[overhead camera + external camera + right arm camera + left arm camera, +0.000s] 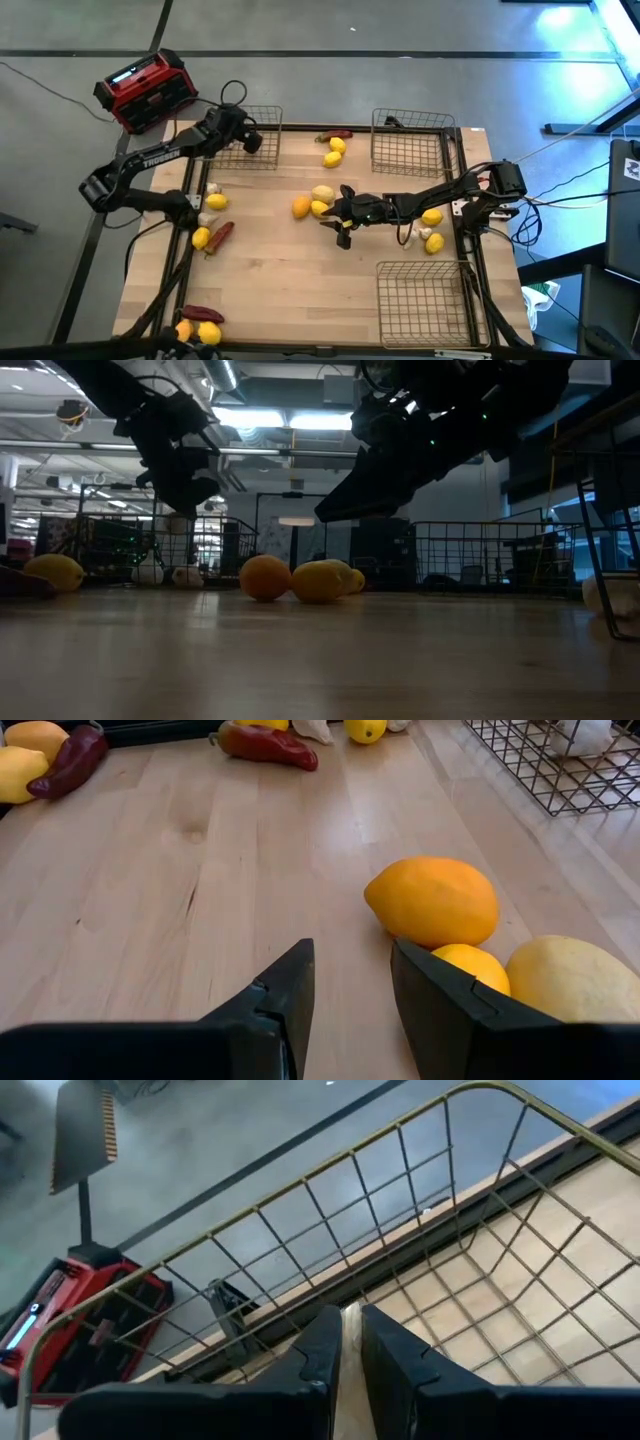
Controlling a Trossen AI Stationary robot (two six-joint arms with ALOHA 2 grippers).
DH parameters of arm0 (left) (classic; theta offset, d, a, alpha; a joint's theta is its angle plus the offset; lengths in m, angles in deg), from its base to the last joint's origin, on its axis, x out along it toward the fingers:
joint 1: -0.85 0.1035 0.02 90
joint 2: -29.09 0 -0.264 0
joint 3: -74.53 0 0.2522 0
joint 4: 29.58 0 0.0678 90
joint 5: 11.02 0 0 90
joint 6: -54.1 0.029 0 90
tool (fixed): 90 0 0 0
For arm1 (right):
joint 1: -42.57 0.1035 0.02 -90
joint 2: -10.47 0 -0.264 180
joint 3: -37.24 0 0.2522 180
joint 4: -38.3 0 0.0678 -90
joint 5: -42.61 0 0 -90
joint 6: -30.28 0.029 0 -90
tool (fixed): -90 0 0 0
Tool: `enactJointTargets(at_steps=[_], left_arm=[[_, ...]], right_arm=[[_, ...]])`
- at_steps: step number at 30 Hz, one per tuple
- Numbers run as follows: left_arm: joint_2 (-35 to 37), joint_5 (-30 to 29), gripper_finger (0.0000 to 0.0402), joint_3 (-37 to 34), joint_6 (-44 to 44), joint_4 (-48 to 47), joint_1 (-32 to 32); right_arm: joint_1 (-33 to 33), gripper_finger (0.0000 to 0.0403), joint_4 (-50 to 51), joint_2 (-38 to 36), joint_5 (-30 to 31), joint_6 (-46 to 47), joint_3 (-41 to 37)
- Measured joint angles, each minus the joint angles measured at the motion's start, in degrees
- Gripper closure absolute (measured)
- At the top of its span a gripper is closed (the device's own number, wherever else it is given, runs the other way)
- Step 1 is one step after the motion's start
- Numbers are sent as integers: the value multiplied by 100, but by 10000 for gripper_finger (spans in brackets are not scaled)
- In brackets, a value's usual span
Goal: Sort produce into baskets
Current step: Put the white garlic into the top left wire basket, then put the yellow lemon into the top right wire basket
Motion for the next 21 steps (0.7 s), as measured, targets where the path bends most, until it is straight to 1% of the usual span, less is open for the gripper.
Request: enactJointTargets(at_steps=[4,8,13,17,21], left_arm=[[0,228,361,0,-24,-8,-2],[0,328,327,0,123,-106,-2],[0,330,290,0,70,-217,-2],[2,330,279,0,72,-261,-4],[4,330,277,0,72,-308,-9]], right_arm=[[0,269,-2,0,0,0,0],[0,269,0,0,0,0,0],[0,269,0,0,0,0,0],[0,269,0,0,0,2,0],[0,269,-2,0,0,0,0]])
